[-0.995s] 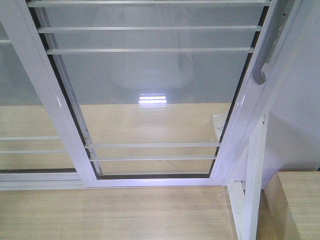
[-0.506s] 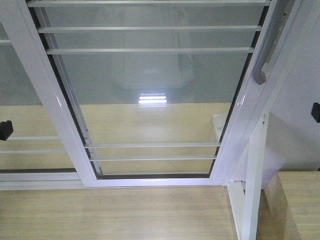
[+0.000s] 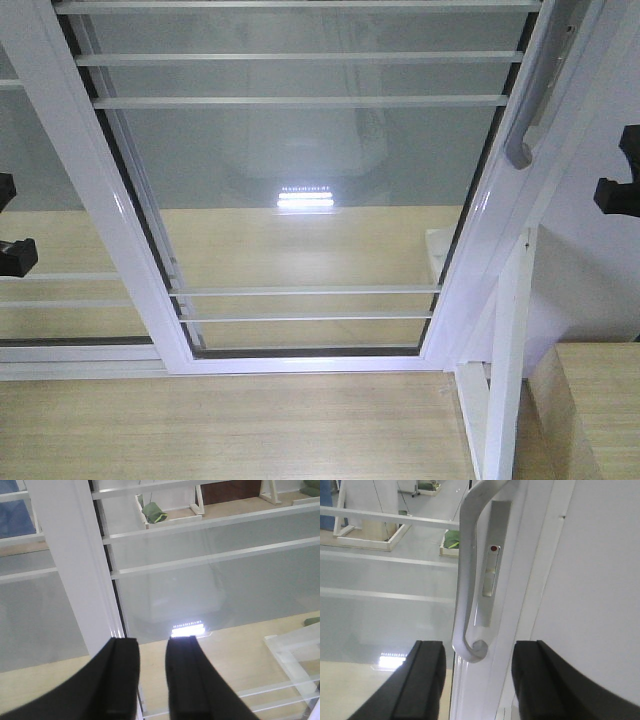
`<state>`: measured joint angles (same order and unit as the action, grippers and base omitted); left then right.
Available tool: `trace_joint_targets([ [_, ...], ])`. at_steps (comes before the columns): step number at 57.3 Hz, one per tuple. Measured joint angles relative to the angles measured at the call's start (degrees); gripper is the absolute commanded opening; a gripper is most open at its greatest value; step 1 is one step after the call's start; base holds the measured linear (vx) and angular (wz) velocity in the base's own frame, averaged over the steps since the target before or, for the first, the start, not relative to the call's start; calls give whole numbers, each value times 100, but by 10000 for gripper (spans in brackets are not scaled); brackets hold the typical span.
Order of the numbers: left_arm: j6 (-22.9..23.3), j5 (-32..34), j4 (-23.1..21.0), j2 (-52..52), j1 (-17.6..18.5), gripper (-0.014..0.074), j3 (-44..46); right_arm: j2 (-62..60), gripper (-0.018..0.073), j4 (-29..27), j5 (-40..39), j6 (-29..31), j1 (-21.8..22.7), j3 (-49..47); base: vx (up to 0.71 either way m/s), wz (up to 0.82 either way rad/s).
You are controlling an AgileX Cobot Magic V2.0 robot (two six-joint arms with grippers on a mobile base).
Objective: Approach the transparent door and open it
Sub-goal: 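Raise the right gripper to the grey door handle and close on it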
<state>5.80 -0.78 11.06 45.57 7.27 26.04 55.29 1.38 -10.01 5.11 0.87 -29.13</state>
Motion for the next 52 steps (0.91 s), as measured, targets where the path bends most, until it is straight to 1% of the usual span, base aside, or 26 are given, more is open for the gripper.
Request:
trace_joint_targets([
  [7,2,5,0,0,0,402,0,422,410,20,-260,-85,0,0,0,0],
  [17,7,9,0,0,0,402,0,1078,407,117,-1149,-458,0,-5,0,0],
  [27,7,9,0,0,0,402,0,1875,405,663,-1902,-1063,0,-7,0,0],
  [31,7,9,0,0,0,402,0,2233,400,824,-2254,-1174,0,-18,0,0],
  [40,7,9,0,0,0,402,0,2833,400,832,-2520,-1196,0,-390,0,0],
  [52,7,9,0,0,0,402,0,3439,400,684,-2448,-1000,0,-1296,0,0],
])
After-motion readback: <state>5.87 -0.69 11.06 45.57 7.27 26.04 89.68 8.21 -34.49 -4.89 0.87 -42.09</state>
